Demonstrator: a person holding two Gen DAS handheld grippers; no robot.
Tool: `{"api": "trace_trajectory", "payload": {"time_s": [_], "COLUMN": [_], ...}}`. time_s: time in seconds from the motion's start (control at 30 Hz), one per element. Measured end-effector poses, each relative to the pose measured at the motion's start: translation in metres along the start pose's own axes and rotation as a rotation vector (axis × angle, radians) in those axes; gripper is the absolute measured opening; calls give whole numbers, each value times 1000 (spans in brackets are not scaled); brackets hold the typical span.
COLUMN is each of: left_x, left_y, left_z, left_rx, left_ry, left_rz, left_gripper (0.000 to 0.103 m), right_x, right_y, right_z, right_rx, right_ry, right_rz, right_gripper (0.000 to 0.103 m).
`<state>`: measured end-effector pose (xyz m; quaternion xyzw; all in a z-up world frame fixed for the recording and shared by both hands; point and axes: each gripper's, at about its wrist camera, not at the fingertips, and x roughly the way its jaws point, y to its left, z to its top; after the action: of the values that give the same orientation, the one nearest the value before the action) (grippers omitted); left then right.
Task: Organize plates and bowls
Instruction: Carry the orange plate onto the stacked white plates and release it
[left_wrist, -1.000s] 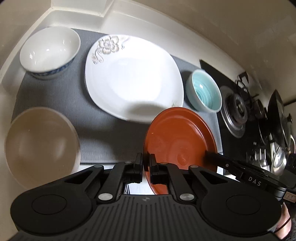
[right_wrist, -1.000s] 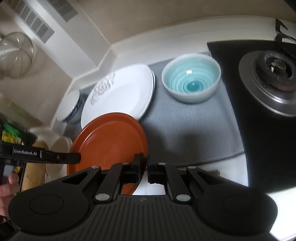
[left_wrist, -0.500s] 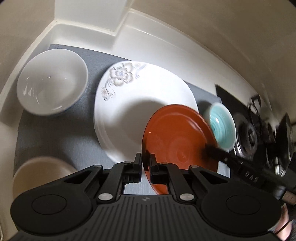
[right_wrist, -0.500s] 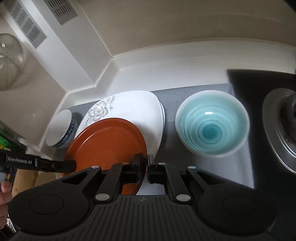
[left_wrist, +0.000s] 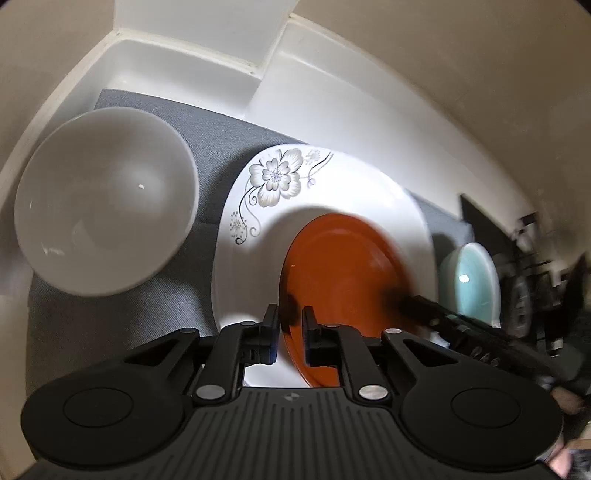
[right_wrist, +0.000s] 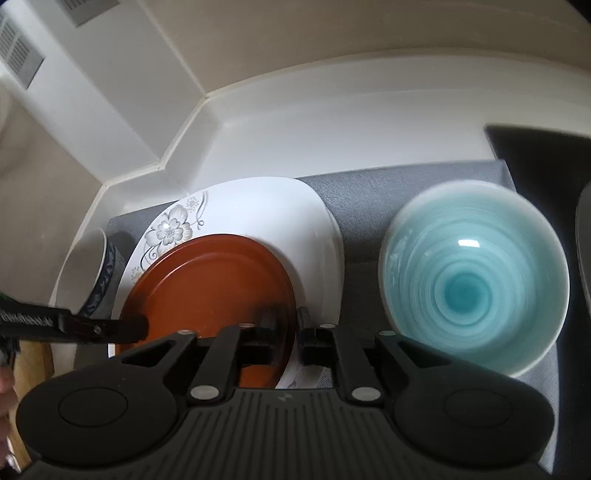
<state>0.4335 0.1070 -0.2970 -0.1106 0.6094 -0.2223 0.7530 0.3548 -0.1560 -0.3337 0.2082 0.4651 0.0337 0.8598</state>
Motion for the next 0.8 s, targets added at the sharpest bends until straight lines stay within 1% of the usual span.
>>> {"api": "trace_trajectory", "payload": {"time_s": [0.03, 0.07, 0.1, 0.13, 0.2, 0.23, 0.27, 0.3, 0.33, 0.37, 0.43, 0.47, 0.5, 0.53, 0.57, 0.63, 0.67, 0.77, 0.8], "left_x": [-7, -14, -21, -27, -34, -34, -32, -28, -22, -17, -13, -10, -8, -7, -7, -11, -15, -24, -25], "left_y": [4, 7, 10, 14, 22, 25, 28, 30, 34, 37, 39, 38, 39, 38, 37, 35, 35, 37, 36], "left_z": [-2, -5, -9, -13, -22, -26, -29, -31, -32, -33, -33, -33, -34, -33, -33, -33, -35, -33, -33], "left_rx": [-5, -4, -1, 1, -2, -3, 2, 2, -12, -31, -38, -34, -31, -29, -32, -32, -27, -43, -39], "left_ry": [-20, -36, -52, -66, -78, -78, -75, -62, -42, -27, -11, -4, 3, 8, 11, 5, -8, -30, -36], "left_rz": [-15, -15, -3, 15, 37, 36, 28, 26, 35, 39, 30, 39, 52, 50, 37, 40, 41, -18, -24], "left_gripper": [23, 34, 39, 40, 38, 35, 28, 24, 19, 17, 12, 11, 11, 10, 7, 7, 7, 7, 7], "right_x": [-6, -13, -20, -28, -36, -37, -35, -32, -29, -26, -24, -22, -21, -21, -21, -22, -23, -26, -27], "right_y": [2, 4, 4, 1, -9, -15, -21, -26, -31, -36, -43, -44, -44, -42, -39, -35, -34, -33, -33], "right_z": [-1, -3, -5, -9, -16, -20, -25, -29, -33, -36, -39, -40, -41, -42, -41, -41, -41, -43, -44], "right_rx": [-21, -34, -39, -34, 13, 43, 72, 99, 124, 159, 236, 250, 256, 255, 250, 242, 246, 264, 266], "right_ry": [-8, -23, -39, -54, -62, -52, -43, -32, -21, -19, -31, -31, -30, -31, -30, -30, -29, -30, -30], "right_rz": [9, 13, 2, -18, -29, -26, -27, -27, -26, -13, 33, 43, 47, 52, 57, 54, 51, 54, 59], "right_gripper": [50, 55, 63, 69, 70, 69, 68, 63, 51, 44, 36, 34, 29, 22, 17, 7, 6, 6, 6]}}
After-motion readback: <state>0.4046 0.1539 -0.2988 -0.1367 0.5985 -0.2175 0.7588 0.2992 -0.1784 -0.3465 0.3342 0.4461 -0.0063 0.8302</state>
